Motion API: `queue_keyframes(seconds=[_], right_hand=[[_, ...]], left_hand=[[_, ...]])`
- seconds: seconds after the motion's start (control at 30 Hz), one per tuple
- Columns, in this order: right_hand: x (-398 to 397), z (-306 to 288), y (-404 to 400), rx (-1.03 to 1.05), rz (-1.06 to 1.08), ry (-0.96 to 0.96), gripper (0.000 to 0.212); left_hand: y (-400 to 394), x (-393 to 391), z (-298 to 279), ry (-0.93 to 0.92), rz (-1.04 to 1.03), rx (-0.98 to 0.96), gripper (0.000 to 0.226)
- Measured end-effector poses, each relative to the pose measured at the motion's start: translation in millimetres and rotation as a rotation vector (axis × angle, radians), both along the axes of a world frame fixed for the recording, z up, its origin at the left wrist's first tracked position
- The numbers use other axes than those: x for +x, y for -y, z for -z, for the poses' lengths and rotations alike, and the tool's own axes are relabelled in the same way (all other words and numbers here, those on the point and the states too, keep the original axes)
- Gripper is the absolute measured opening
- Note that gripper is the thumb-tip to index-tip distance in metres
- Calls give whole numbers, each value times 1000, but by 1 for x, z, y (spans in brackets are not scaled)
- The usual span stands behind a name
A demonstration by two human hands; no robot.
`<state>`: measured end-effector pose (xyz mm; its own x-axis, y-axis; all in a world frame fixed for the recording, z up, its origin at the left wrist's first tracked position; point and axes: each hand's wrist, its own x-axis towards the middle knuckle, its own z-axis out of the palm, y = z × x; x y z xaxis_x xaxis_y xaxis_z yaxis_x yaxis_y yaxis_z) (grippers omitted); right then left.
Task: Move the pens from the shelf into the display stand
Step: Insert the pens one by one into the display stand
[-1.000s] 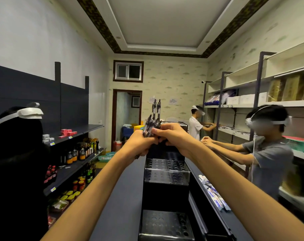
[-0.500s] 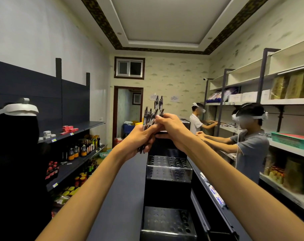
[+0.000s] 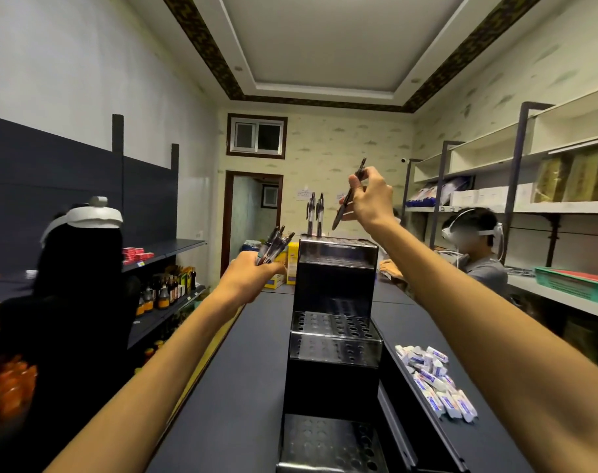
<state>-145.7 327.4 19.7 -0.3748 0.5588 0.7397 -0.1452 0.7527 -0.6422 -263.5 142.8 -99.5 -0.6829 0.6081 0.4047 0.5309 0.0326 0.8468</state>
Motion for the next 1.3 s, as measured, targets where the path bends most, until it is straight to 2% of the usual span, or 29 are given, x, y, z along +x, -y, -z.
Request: queue_keyframes(seconds=[0.07, 0.27, 0.6, 0.73, 0.87, 0.97, 1.07, 1.17, 1.27, 1.3], right_hand=[[-7, 3, -3, 51, 38, 51, 21], [-19, 10, -8, 82, 69, 123, 27], [-30, 22, -17, 202, 206, 477, 37], [-30, 21, -20, 186, 213, 537, 40], [-25, 23, -21, 206, 185, 585, 34], [-16, 27, -18, 256, 193, 492, 26], [-1, 31, -9, 277, 180, 220, 22], [15, 37, 8, 248, 88, 75, 19], [26, 45, 26, -4, -243, 197, 10], [28, 48, 31, -79, -343, 266, 16]], left_hand=[[1, 0, 1, -62, -39, -12, 22], [5, -2, 7, -183, -107, -28, 26], [3, -9, 11, -233, -92, -53, 25], [1, -11, 14, -236, -105, -52, 27], [-1, -10, 16, -218, -86, -52, 23], [-2, -9, 13, -203, -110, -40, 23], [-4, -7, 9, -183, -120, -36, 22], [-6, -2, 6, -183, -127, -41, 24], [-11, 6, 4, -184, -154, -6, 25], [-13, 9, 3, -188, -158, 10, 25]])
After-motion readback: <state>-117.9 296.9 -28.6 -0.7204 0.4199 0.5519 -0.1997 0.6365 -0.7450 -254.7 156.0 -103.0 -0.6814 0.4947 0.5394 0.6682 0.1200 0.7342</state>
